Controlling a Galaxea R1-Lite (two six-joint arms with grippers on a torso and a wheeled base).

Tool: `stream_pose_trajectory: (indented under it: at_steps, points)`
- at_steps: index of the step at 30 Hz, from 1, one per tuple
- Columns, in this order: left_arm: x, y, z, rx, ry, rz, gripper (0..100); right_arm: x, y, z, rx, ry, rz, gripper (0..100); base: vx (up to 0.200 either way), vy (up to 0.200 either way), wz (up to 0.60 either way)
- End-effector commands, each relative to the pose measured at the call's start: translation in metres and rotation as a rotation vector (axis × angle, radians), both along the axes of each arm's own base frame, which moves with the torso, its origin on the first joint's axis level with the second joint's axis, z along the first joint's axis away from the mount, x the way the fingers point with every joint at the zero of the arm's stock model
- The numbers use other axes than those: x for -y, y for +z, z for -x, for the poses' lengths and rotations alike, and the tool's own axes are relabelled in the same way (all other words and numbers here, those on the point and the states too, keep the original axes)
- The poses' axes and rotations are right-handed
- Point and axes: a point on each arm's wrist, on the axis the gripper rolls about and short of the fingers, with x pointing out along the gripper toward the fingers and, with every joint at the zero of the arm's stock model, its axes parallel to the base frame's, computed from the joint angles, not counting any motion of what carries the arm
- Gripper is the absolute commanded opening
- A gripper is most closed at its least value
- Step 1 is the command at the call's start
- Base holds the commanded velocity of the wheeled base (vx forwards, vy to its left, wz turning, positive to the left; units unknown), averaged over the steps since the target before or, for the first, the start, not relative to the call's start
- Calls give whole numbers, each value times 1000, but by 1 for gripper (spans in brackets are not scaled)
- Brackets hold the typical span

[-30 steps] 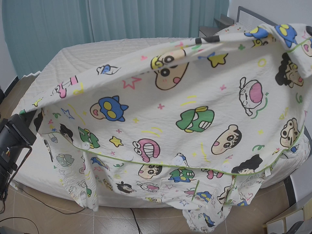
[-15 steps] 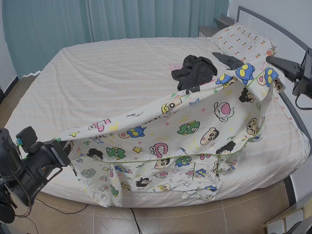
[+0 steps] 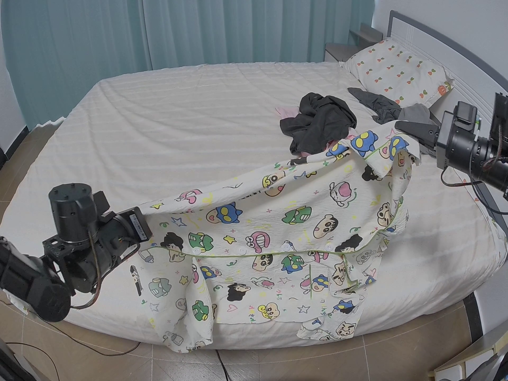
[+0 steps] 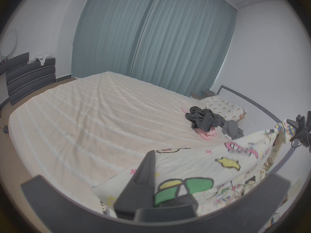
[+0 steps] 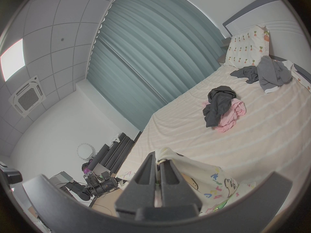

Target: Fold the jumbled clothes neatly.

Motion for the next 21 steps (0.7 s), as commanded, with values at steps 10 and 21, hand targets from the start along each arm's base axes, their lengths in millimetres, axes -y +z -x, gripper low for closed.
stream_pose_trajectory:
  at_steps: [10,21]
  points:
    - [4,-68,-119,-23,99,-7,0,-20,-76,-111,-60,-62,12,0,140,0,0]
    - [6,-110,-183,-7,134,-11,0,-35,-129,-173,-108,-116,28,0,0,0,0]
